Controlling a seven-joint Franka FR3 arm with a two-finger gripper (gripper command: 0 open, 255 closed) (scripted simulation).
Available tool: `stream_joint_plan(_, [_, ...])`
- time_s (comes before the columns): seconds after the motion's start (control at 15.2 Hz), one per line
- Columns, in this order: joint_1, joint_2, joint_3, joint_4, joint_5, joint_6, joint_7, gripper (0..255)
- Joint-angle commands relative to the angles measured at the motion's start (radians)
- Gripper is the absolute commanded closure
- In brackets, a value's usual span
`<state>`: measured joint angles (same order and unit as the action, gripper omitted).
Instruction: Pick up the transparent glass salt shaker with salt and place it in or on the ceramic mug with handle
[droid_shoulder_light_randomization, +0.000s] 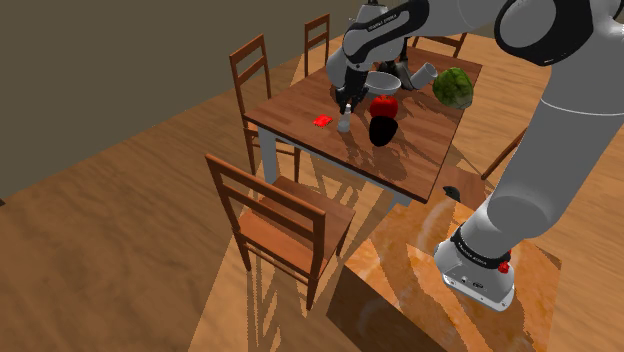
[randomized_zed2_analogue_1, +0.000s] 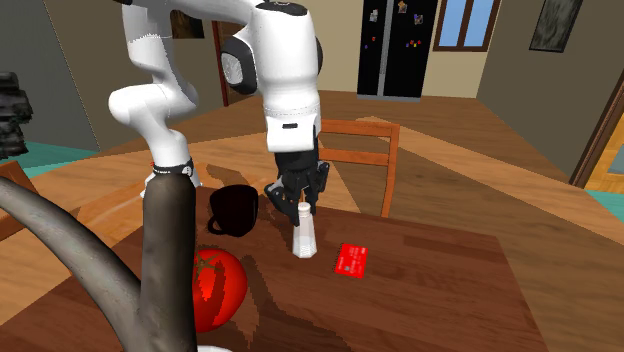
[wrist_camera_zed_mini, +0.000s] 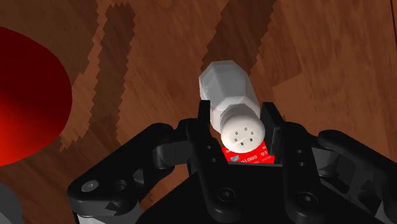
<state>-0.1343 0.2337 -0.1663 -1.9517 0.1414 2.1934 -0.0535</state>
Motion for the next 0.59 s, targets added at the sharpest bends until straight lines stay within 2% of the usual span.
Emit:
stream_joint_plan(0.0, [0.0,-0.006,-0.001,0.005,-0.002,-0.012,0.002,255])
stream_joint_plan(0.53, [0.002,-0.05,-0.004,0.058,-0.018,-0.108,0.018,255])
